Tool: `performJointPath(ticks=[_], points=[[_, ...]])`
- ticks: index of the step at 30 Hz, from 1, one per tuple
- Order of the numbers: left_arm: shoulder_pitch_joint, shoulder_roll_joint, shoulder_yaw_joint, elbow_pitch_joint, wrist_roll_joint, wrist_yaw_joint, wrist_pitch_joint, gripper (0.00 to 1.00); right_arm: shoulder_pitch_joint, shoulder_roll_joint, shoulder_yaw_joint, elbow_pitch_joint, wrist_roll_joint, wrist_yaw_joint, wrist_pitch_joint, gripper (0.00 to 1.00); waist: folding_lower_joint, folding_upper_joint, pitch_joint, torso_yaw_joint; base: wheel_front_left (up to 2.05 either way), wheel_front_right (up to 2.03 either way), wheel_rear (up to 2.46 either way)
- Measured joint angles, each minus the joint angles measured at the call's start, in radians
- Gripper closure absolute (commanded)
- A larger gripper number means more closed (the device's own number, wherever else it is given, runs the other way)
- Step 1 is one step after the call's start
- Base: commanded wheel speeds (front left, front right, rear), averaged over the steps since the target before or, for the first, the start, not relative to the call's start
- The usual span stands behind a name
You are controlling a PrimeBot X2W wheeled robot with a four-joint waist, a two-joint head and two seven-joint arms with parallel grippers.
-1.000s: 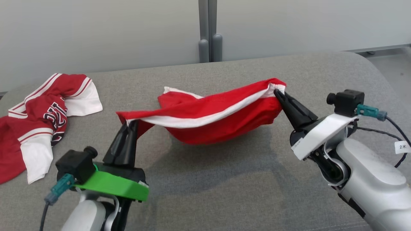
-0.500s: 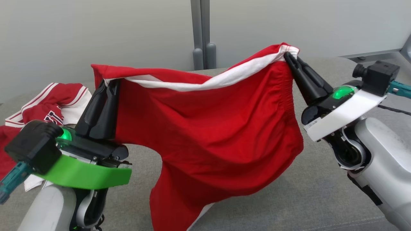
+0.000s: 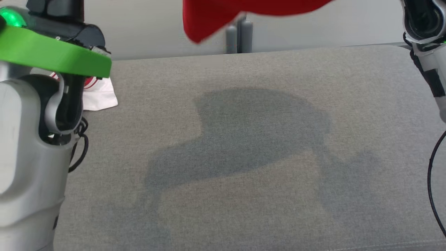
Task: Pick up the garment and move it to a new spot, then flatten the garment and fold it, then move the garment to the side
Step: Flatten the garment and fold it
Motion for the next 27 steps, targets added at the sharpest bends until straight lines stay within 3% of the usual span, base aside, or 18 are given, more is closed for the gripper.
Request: performJointPath(ticks=[4,9,15,22,27], points=[[0.022,-0.022,-0.033,0.036,-0.002,-0.004,0.005,1.00,0.046,0.007,0.061,0.075,0.000,0.019,0.010,1.00,0.0000,0.0000,0.012,0.027,0.00,0.00,0.00],[0.275,-0.050,-0.104,0.113,-0.034,-0.008,0.019,1.00,0.271,0.028,0.179,0.172,0.024,0.049,0.067,1.00,0.0000,-0.0001,0.041,0.033,0.00,0.00,0.00],[0.512,-0.109,-0.194,0.226,-0.038,0.000,-0.016,1.00,0.484,0.029,0.225,0.249,0.068,0.063,0.064,1.00,0.0000,0.0000,0.090,0.029,0.00,0.00,0.00],[0.550,-0.127,-0.186,0.270,-0.021,0.000,-0.129,1.00,0.543,0.056,0.250,0.243,0.070,0.079,-0.033,1.00,0.0000,0.0000,0.125,0.011,0.00,0.00,0.00],[0.572,-0.099,-0.184,0.289,0.042,0.000,-0.209,1.00,0.586,0.043,0.293,0.201,0.026,0.081,-0.063,1.00,0.0000,0.0000,0.100,0.001,0.00,0.00,0.00]])
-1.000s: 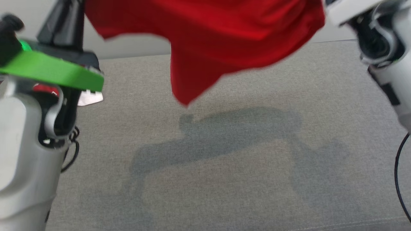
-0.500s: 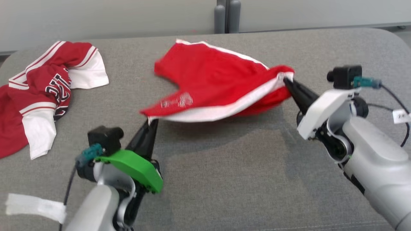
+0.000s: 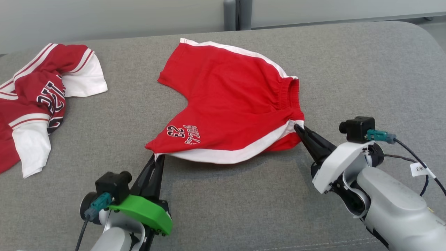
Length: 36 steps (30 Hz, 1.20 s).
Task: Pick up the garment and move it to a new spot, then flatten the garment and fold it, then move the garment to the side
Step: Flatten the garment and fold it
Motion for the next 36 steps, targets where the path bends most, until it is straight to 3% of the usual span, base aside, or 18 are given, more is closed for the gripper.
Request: performJointPath(ticks=[10,34,35,36], points=[[0.211,0.002,0.022,0.070,-0.001,0.019,-0.012,1.00,0.191,-0.035,0.049,-0.042,-0.095,0.000,-0.018,1.00,0.0000,0.0000,-0.105,-0.020,0.00,0.00,0.00],[0.245,-0.022,0.016,0.235,-0.024,-0.008,-0.015,1.00,0.304,-0.042,0.072,-0.042,-0.244,0.000,-0.019,1.00,0.0000,0.0000,-0.119,-0.046,0.00,0.00,0.00],[0.245,-0.023,0.016,0.238,-0.025,-0.009,-0.015,1.00,0.304,-0.039,0.068,-0.040,-0.247,-0.001,-0.019,0.96,0.0000,0.0000,-0.120,-0.047,0.00,0.00,0.00],[0.244,-0.026,0.016,0.243,-0.025,-0.009,-0.015,0.81,0.304,-0.036,0.064,-0.038,-0.247,-0.002,-0.019,0.83,0.0000,0.0000,-0.121,-0.048,0.00,0.00,0.00]])
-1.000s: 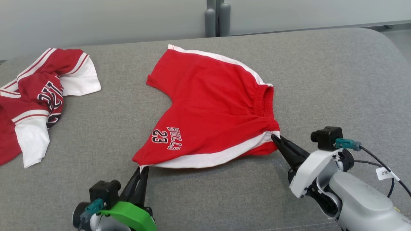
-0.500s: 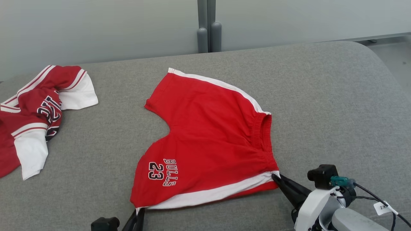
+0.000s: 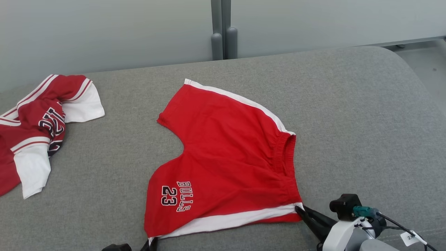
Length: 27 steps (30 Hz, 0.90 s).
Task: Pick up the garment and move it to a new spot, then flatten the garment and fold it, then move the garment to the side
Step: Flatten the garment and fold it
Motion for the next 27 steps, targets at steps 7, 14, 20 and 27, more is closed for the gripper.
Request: performJointPath(ticks=[7,14,20,27], points=[[-0.003,-0.001,0.008,0.027,-0.012,0.000,0.000,0.00,0.007,0.015,-0.031,0.003,-0.002,-0.001,0.000,0.00,0.0000,0.0000,-0.011,-0.002,0.00,0.00,0.00],[-0.002,0.025,0.035,0.028,-0.012,0.002,0.000,0.00,0.049,0.008,-0.065,0.000,-0.017,-0.018,0.000,0.00,0.0000,0.0000,-0.021,-0.001,0.00,0.00,0.00],[-0.001,0.031,0.076,-0.020,-0.012,0.015,-0.005,0.00,0.066,-0.014,-0.143,-0.043,-0.031,-0.054,0.000,0.00,0.0000,0.0000,-0.032,-0.006,0.00,0.00,0.00],[-0.003,0.045,0.132,-0.119,-0.008,0.028,-0.006,0.00,0.063,-0.024,-0.242,-0.110,-0.064,-0.110,-0.001,0.00,0.0000,0.0000,-0.050,-0.016,0.00,0.00,0.00]])
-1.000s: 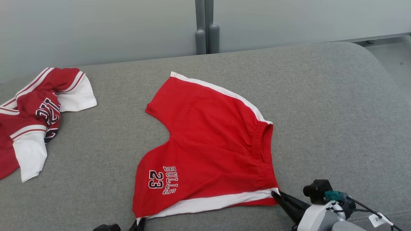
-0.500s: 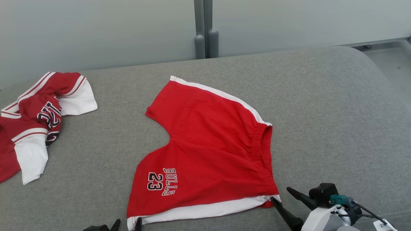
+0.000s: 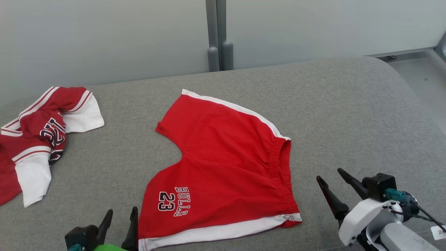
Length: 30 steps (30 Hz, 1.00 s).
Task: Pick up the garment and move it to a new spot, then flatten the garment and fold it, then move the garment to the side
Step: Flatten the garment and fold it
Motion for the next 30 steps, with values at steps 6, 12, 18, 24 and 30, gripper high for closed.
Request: performJointPath(ticks=[6,12,18,24,30], points=[[-0.020,-0.003,0.041,-0.089,0.040,0.016,0.000,0.00,-0.007,0.015,-0.081,-0.064,-0.021,-0.050,0.000,0.00,0.0000,0.0000,-0.008,-0.004,0.00,0.00,0.00],[-0.031,-0.024,0.069,-0.149,0.064,0.023,0.000,0.00,-0.013,0.053,-0.164,-0.114,-0.031,-0.093,0.000,0.00,0.0000,0.0000,-0.015,-0.007,0.00,0.00,0.00],[-0.030,-0.027,0.099,-0.193,0.098,0.030,0.000,0.00,-0.013,0.081,-0.208,-0.162,-0.076,-0.103,0.000,0.00,0.0000,0.0000,-0.022,-0.009,0.00,0.00,0.00],[-0.022,-0.028,0.123,-0.233,0.121,0.034,-0.003,0.00,-0.013,0.089,-0.256,-0.218,-0.114,-0.111,0.000,0.00,0.0000,0.0000,-0.029,-0.011,0.00,0.00,0.00],[0.013,-0.033,0.131,-0.242,0.130,0.035,-0.003,0.00,-0.001,0.103,-0.264,-0.235,-0.138,-0.112,0.000,0.00,0.0000,0.0000,-0.035,-0.011,0.00,0.00,0.00]])
